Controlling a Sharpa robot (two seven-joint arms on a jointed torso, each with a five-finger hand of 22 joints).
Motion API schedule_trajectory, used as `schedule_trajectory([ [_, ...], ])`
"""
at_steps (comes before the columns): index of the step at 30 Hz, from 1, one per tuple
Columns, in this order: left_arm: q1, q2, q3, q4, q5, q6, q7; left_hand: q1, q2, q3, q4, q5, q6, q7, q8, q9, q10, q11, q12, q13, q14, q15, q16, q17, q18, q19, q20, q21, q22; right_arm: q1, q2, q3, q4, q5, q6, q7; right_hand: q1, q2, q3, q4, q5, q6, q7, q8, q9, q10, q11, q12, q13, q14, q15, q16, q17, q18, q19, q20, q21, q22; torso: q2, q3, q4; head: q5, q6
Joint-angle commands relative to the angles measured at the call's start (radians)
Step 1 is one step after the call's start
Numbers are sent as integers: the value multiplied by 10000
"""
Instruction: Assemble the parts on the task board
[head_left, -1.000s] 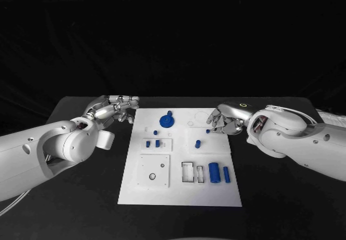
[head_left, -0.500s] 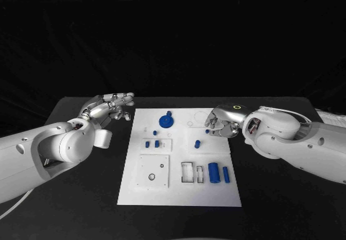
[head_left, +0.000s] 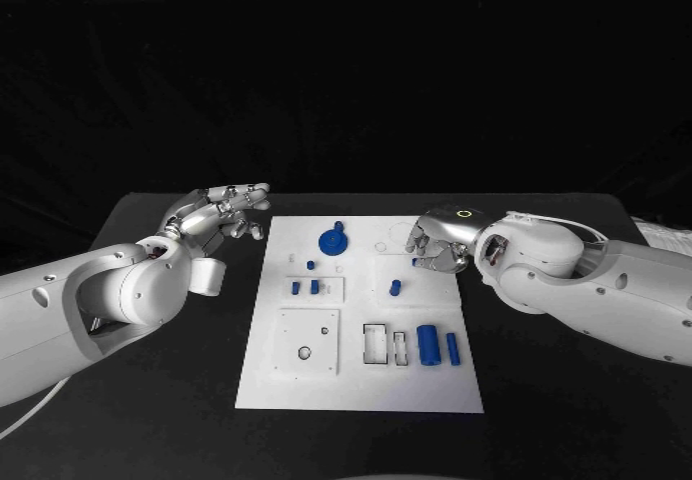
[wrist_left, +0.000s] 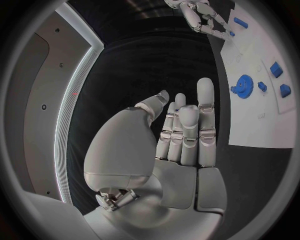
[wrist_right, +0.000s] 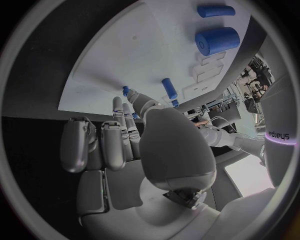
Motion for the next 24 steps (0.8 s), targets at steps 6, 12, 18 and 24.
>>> schedule_trajectory([
  [6, -1, 0, 3, 14, 69, 72, 109, -5, 102, -59, -10, -28, -91, 20, -8, -10, -119, 12, 76, 30, -106, -1, -43, -31, 181, 61, -15, -76, -19, -44, 77, -3, -63, -274, 649, -106, -87, -46, 271, -44, -63, 197, -47, 3, -1, 198, -23, 13, -150, 500, 30, -17, -6, 205, 1, -13, -64, -16, 1, 10, -11, 75, -50],
  [12, -1, -7, 3, -13, 69, 64, 91, 8, 109, -64, -21, -28, -96, 23, -8, -9, -146, 15, 98, 41, -110, 0, -42, -38, 181, 63, -13, -85, -24, -68, 86, -5, -68, -271, 906, -117, -126, -82, 353, -62, -80, 273, -58, 16, 10, 289, -44, 26, -201, 501, 18, -11, 1, 206, 4, -27, -69, -22, -6, 6, -11, 83, -68],
  [18, -1, -11, 3, -32, 69, 52, 76, 8, 109, -64, -21, -28, -96, 23, -8, -9, -146, 15, 98, 41, -110, 0, -42, -38, 181, 63, -13, -85, -24, -83, 116, -5, -82, -270, 938, -126, -149, -96, 379, -64, -89, 299, -63, 18, 14, 319, -49, 27, -221, 500, 13, -12, -4, 207, 3, -32, -73, -27, 0, 8, -5, 104, -77],
  [24, -1, -13, 3, -42, 69, 46, 66, 23, 121, -66, -31, -28, -100, 27, -9, -9, -173, 18, 123, 52, -116, 2, -44, -51, 181, 66, -12, -94, -29, -108, 194, -6, -130, -270, 928, -130, -181, -29, 516, -63, -107, 384, -88, 26, 27, 405, -70, 24, -286, 503, -9, -3, 6, 205, 10, -50, -73, -23, 5, 4, 0, 127, -96],
])
